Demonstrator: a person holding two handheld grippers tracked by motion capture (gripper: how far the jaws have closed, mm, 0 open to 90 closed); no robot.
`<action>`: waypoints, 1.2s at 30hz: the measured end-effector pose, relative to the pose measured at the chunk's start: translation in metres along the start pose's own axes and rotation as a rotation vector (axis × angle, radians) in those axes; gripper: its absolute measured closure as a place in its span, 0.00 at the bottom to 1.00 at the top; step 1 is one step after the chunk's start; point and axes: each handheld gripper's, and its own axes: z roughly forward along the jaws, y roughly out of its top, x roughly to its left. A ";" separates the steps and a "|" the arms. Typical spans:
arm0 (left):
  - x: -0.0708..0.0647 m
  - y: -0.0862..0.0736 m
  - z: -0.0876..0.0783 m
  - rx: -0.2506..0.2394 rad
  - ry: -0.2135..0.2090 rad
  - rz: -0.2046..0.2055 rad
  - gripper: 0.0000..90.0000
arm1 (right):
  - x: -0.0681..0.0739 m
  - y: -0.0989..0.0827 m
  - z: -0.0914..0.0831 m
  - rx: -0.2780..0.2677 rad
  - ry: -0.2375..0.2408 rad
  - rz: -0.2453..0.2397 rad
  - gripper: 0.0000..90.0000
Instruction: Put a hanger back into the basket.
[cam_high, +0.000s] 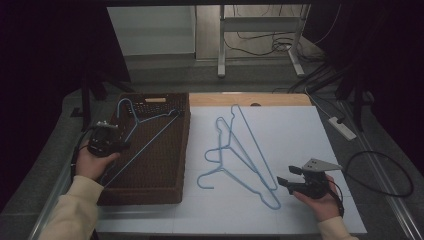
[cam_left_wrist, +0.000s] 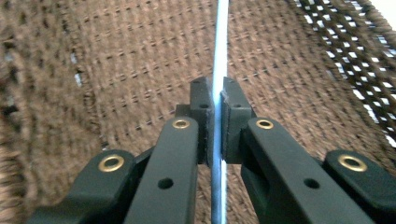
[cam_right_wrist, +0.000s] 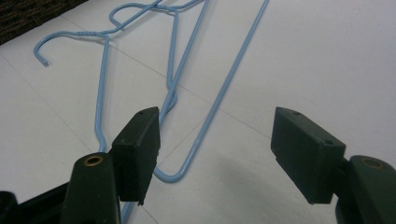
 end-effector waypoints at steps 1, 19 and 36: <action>0.000 0.000 0.001 0.008 0.012 0.000 0.95 | 0.000 0.000 0.000 0.001 0.000 0.001 0.37; -0.007 0.003 0.012 0.077 0.166 0.046 0.71 | 0.000 0.000 0.000 0.007 0.002 0.001 0.37; -0.038 -0.017 -0.049 -0.233 -0.013 0.112 0.36 | 0.000 0.000 -0.002 -0.010 0.000 0.002 0.37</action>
